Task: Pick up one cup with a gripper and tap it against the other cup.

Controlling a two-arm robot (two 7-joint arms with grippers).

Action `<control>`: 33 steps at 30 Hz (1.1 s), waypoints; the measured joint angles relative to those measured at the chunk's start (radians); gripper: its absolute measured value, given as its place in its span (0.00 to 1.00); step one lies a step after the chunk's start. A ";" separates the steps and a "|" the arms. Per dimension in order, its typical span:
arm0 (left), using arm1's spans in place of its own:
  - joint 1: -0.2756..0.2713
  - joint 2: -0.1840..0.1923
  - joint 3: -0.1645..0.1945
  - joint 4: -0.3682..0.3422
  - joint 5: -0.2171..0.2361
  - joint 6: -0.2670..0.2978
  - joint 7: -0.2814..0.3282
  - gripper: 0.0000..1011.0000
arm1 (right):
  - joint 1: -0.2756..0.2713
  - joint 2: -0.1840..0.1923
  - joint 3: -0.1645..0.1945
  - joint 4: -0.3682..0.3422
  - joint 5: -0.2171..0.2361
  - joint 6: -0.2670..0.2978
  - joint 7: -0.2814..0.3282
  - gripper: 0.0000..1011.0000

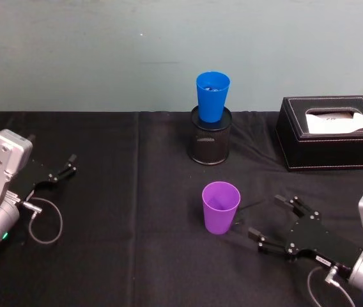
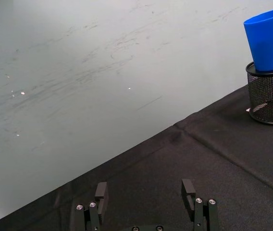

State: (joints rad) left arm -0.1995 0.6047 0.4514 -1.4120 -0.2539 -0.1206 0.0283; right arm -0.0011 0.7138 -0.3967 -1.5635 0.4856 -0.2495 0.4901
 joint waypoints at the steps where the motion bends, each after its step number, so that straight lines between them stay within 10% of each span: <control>1: 0.000 0.000 0.000 0.000 0.000 0.000 0.000 0.99 | 0.006 -0.009 -0.002 0.005 0.002 0.010 0.008 0.99; 33: 0.000 0.000 0.000 0.000 0.000 0.000 0.000 0.99 | 0.139 -0.185 -0.038 0.181 -0.083 0.031 0.099 0.99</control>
State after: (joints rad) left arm -0.1996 0.6047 0.4514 -1.4119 -0.2539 -0.1205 0.0283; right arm 0.1380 0.5292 -0.4344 -1.3824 0.4030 -0.2184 0.5891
